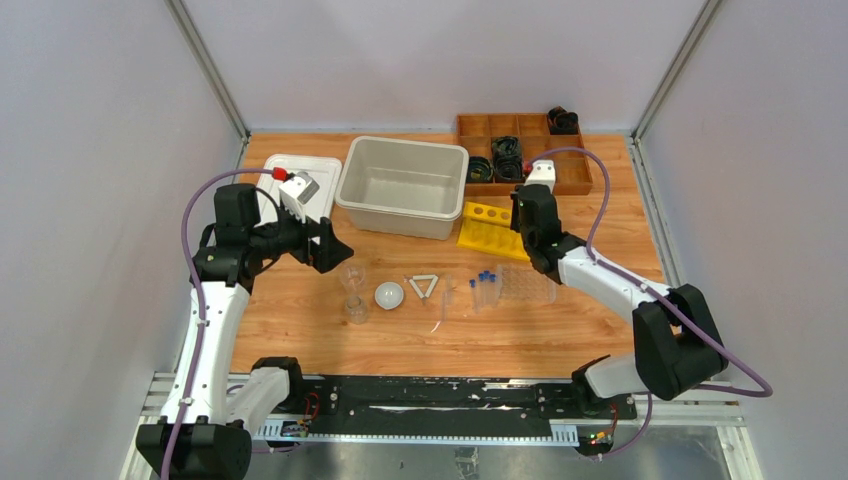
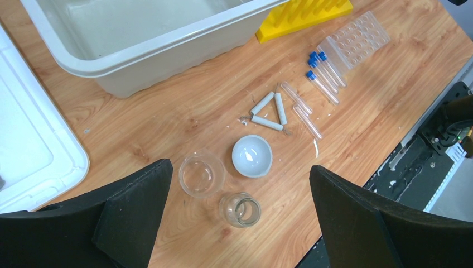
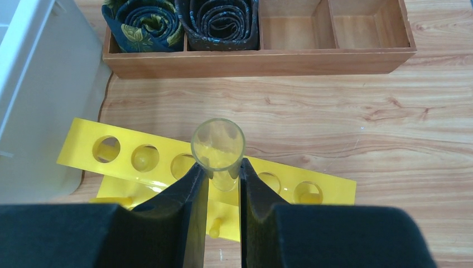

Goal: Organize the chemistry lab equipment

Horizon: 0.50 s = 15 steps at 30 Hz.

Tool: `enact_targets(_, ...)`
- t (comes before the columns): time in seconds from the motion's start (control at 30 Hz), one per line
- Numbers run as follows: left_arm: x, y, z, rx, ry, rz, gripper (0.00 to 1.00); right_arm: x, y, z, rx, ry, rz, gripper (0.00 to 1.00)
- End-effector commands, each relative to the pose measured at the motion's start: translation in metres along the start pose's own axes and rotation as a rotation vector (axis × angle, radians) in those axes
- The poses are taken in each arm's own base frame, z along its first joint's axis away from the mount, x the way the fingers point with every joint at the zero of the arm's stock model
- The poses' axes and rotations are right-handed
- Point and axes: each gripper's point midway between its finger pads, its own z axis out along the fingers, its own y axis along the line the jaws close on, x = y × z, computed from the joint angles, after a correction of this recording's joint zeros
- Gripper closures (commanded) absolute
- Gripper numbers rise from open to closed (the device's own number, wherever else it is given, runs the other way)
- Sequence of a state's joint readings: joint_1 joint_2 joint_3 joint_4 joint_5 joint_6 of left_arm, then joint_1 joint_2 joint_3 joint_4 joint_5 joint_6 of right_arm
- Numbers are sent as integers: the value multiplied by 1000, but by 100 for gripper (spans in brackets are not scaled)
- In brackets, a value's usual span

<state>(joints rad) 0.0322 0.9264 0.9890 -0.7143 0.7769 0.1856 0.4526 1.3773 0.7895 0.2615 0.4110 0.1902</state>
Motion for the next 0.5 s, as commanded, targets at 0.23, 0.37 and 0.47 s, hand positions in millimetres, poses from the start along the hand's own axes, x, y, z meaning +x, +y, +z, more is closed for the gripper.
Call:
enact_targets(0.23,-8,0,-6,-19,-17,31,0,-2,-8,-8,13,2,24,66)
enact_targets(0.37,-9,0,-7,-24,-19,33,0,-23,-12,-21,16,-15,42,47)
enact_targets(0.47,-12,1,-7,-30,-22,32,0,-51,-11,-40,-11,-54,90,39)
